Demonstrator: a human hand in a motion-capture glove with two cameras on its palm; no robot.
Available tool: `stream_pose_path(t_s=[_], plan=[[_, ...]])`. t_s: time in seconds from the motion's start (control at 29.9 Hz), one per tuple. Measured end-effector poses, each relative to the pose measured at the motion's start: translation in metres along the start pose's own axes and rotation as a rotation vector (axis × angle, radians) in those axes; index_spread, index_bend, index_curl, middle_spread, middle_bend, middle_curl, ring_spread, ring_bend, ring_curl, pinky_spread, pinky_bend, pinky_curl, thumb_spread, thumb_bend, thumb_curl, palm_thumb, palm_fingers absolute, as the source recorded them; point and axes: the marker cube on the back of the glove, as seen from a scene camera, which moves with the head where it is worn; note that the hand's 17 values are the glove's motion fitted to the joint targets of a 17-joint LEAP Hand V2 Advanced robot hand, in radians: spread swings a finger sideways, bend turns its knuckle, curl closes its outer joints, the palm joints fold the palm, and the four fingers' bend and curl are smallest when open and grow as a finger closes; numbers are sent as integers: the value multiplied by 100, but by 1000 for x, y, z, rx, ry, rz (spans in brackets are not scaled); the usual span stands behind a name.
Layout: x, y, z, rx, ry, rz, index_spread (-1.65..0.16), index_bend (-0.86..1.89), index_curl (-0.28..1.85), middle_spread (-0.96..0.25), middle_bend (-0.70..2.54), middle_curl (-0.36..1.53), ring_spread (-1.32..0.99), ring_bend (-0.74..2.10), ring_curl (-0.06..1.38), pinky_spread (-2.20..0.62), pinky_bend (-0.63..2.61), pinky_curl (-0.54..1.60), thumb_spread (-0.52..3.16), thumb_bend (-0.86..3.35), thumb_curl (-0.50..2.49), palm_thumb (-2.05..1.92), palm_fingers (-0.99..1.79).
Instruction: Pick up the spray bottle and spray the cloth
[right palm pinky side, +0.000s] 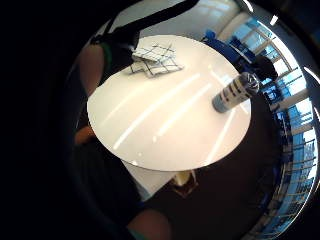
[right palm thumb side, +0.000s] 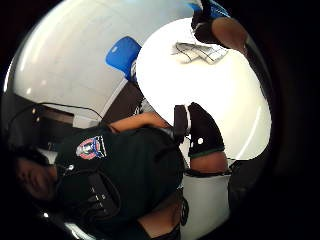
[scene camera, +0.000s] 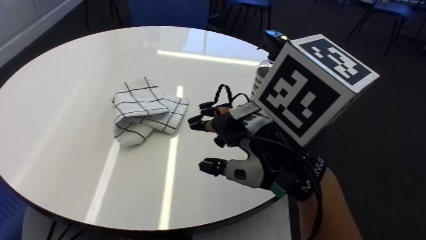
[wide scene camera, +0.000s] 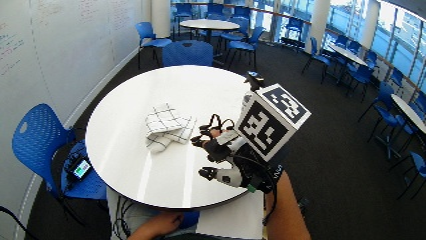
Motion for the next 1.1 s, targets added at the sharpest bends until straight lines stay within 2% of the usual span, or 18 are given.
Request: stream_pose_path(t_s=[0.2, 0.4, 0.87, 1.1], plan=[[-1, 2, 1, 1, -3, 1, -32, 28, 19, -8, 20, 13, -7, 39, 19, 14, 31, 15, 69, 35, 17, 57, 70], [1, 5, 5, -12, -8, 9, -37, 24, 24, -10, 19, 18, -9, 38, 23, 17, 28, 19, 90, 33, 21, 60, 71], [9, 9, 24, -29, -13, 48, -40, 18, 29, -10, 18, 25, -11, 35, 27, 18, 22, 24, 109, 24, 29, 63, 75], [25, -2, 24, 26, -4, 99, -40, 17, 31, -11, 17, 26, -11, 35, 28, 18, 20, 26, 112, 20, 32, 65, 77]])
